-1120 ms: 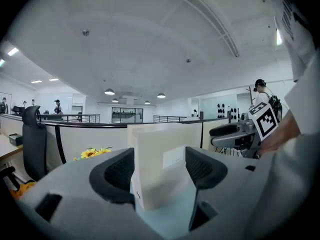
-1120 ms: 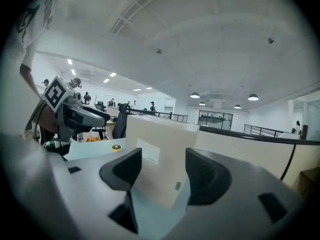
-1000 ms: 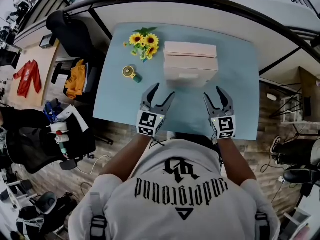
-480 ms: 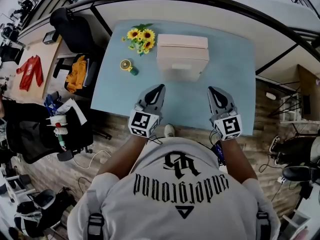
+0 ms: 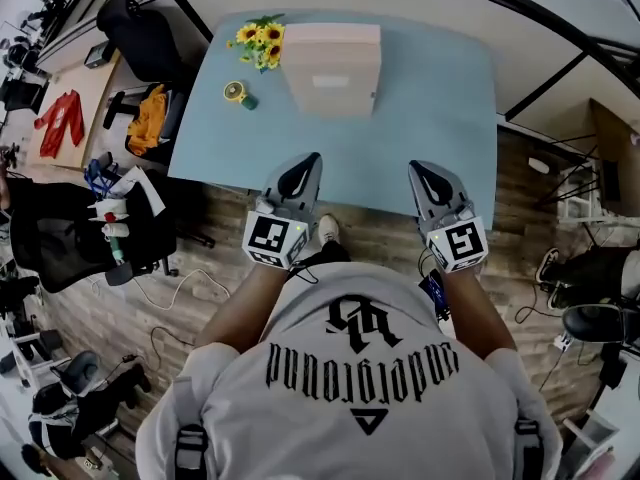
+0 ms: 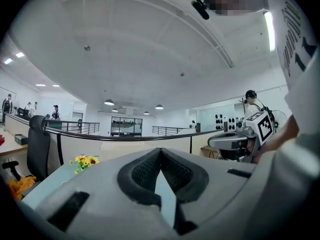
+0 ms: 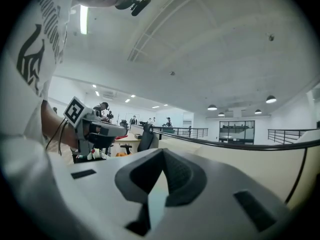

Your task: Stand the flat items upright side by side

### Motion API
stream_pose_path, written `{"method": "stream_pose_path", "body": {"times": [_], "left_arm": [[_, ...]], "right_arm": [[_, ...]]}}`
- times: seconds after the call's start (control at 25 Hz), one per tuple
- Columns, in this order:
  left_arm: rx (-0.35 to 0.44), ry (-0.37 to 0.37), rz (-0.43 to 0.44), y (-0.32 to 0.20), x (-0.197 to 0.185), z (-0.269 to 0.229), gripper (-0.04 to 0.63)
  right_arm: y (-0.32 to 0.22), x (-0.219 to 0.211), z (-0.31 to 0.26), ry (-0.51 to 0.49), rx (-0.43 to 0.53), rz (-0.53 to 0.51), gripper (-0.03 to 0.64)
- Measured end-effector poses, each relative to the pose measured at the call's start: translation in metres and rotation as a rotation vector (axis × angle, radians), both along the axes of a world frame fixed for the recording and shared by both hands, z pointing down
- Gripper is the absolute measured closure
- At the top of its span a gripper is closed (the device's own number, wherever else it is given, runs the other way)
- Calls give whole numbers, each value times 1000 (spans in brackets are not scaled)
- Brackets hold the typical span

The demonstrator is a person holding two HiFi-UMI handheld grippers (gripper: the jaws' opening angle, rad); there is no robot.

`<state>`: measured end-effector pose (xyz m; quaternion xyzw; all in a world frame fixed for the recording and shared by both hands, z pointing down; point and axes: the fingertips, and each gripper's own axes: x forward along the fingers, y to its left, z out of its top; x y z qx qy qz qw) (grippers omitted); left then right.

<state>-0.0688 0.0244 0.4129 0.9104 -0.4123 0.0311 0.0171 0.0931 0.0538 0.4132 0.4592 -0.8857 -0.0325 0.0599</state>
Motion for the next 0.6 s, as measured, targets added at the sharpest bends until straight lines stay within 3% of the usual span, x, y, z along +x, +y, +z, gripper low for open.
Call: {"method": "stream_pose_path", "body": {"times": [0.32, 0.6], "left_arm": [[43, -11, -25, 100, 22, -8, 597], [52, -27, -46, 161, 13, -20, 597]], "right_arm": [[90, 23, -6, 1, 19, -60, 612], [150, 15, -18, 4, 47, -94, 612]]}}
